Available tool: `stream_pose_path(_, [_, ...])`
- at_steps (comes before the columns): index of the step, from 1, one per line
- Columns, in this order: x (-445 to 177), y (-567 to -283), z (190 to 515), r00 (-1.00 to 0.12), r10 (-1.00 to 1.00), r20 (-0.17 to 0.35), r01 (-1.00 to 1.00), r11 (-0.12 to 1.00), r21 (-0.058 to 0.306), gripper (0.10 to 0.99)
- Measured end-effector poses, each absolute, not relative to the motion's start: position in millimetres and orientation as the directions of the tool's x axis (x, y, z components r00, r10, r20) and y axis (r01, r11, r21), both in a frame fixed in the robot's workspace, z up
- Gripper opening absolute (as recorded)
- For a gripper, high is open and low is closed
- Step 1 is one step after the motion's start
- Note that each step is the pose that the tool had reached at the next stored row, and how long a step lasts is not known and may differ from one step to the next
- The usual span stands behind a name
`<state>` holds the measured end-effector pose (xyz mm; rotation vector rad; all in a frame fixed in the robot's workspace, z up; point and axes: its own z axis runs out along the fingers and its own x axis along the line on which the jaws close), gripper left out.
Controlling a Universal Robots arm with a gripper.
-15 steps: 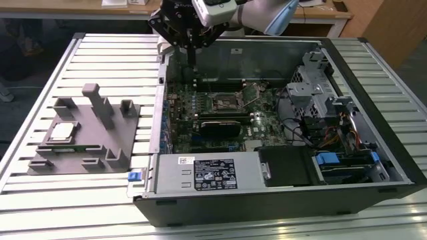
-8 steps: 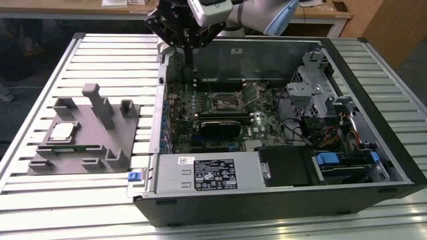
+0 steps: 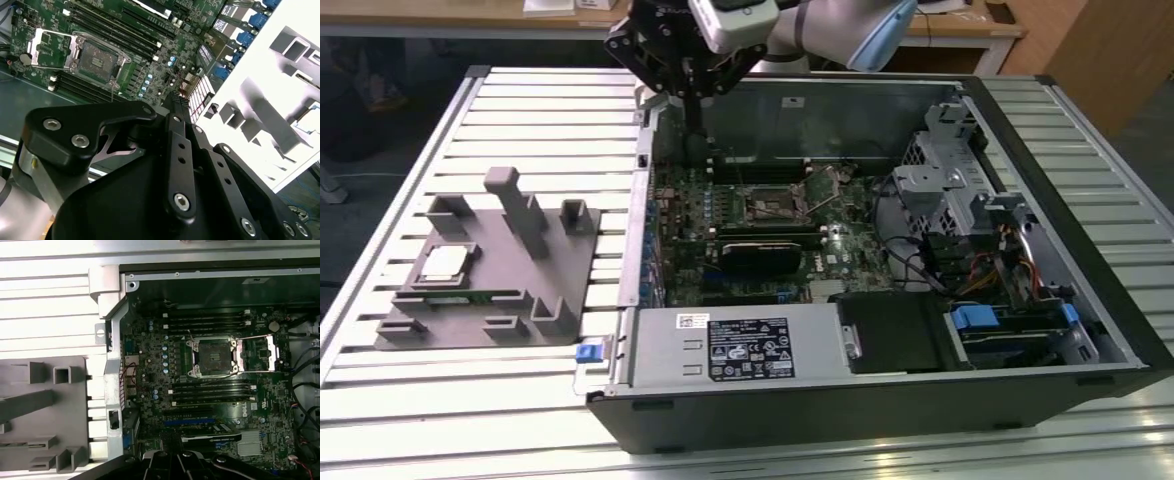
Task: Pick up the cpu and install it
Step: 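Reach for the cpu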
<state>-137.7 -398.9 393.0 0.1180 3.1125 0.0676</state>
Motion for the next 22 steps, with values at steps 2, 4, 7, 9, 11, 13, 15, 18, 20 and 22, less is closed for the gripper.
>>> stream_pose_path(2, [-138.5, -398.9, 393.0, -0.997, 0.076, -0.024, 0.075, 0.996, 0.044, 0.106])
stream_pose_path(4, [-139.2, -398.9, 392.9, -0.997, 0.076, -0.024, 0.075, 0.996, 0.044, 0.106])
stream_pose_path(7, [-140.3, -398.9, 392.9, -0.997, 0.076, -0.024, 0.075, 0.996, 0.044, 0.106])
stream_pose_path(9, [-140.9, -398.9, 392.9, -0.997, 0.076, -0.024, 0.075, 0.996, 0.044, 0.106])
stream_pose_path(11, [-141.7, -398.9, 392.8, -0.997, 0.076, -0.024, 0.075, 0.996, 0.044, 0.106])
stream_pose_path(13, [-142.4, -398.9, 392.8, -0.997, 0.076, -0.024, 0.075, 0.996, 0.044, 0.106])
stream_pose_path(15, [-143.2, -398.9, 392.7, -0.997, 0.076, -0.024, 0.075, 0.996, 0.044, 0.106])
stream_pose_path(18, [-144.3, -398.9, 392.6, -0.997, 0.076, -0.024, 0.075, 0.996, 0.044, 0.106])
stream_pose_path(20, [-144.9, -398.9, 392.6, -0.997, 0.076, -0.024, 0.075, 0.996, 0.044, 0.106])
stream_pose_path(22, [-145.7, -398.9, 392.6, -0.997, 0.076, -0.024, 0.075, 0.996, 0.044, 0.106])
